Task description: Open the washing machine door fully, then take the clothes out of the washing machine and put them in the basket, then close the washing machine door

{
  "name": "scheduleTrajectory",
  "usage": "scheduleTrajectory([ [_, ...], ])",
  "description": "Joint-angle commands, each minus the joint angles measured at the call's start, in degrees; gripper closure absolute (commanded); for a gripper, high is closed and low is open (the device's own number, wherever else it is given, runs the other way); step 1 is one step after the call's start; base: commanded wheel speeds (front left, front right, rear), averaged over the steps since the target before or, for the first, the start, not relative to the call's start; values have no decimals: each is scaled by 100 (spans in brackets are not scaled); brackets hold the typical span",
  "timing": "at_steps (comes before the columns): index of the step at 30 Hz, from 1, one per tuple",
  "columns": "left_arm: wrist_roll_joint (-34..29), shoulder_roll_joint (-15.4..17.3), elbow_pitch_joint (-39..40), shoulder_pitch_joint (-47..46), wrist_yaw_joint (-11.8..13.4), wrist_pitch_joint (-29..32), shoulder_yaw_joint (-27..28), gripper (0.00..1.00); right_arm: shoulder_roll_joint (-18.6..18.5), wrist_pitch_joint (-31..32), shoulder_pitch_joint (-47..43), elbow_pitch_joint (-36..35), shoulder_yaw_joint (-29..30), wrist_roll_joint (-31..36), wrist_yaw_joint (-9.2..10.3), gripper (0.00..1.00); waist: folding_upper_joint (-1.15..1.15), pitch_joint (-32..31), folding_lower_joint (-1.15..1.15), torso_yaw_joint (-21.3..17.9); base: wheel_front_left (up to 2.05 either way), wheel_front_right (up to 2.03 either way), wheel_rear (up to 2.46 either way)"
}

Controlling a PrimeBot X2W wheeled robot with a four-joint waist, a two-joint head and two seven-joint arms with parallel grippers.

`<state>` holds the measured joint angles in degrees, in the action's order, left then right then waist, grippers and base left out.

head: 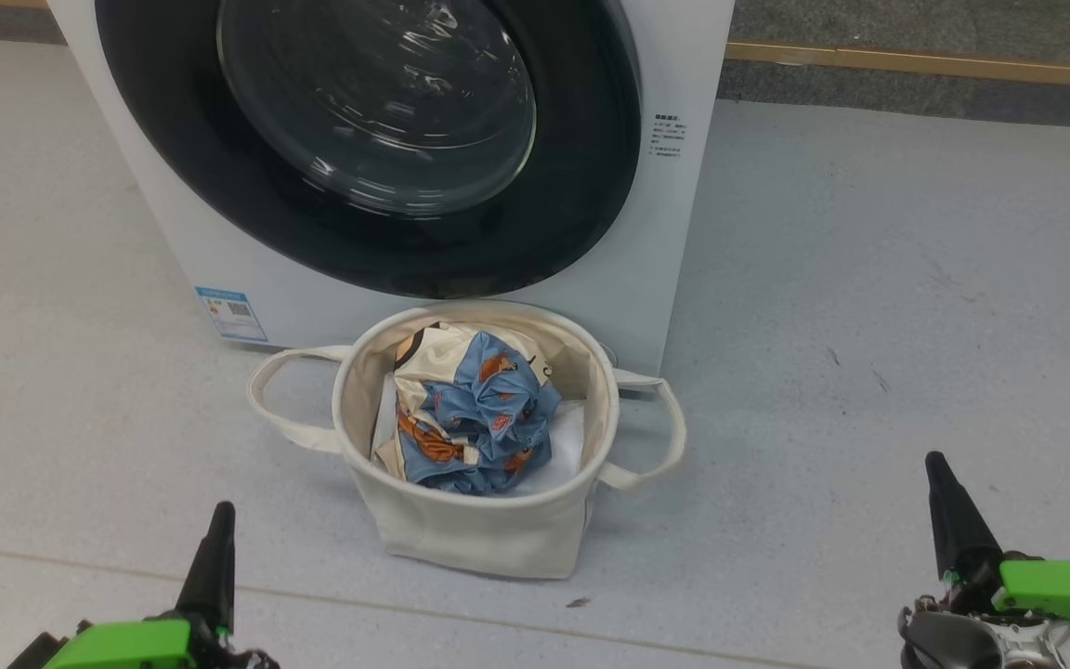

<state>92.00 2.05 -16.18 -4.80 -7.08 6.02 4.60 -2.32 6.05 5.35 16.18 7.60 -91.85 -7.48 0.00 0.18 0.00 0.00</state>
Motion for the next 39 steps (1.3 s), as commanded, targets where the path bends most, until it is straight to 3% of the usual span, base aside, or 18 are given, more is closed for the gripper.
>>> scheduleTrajectory([
  [1, 18, 83, 213, -139, -41, 46, 191, 100, -55, 43, 83, -215, -109, -33, -1, 100, 0, 0, 0, 0, 0, 0, 0],
  [39, 18, 83, 213, -139, -41, 46, 191, 100, -55, 43, 83, -215, -109, -33, -1, 100, 0, 0, 0, 0, 0, 0, 0],
])
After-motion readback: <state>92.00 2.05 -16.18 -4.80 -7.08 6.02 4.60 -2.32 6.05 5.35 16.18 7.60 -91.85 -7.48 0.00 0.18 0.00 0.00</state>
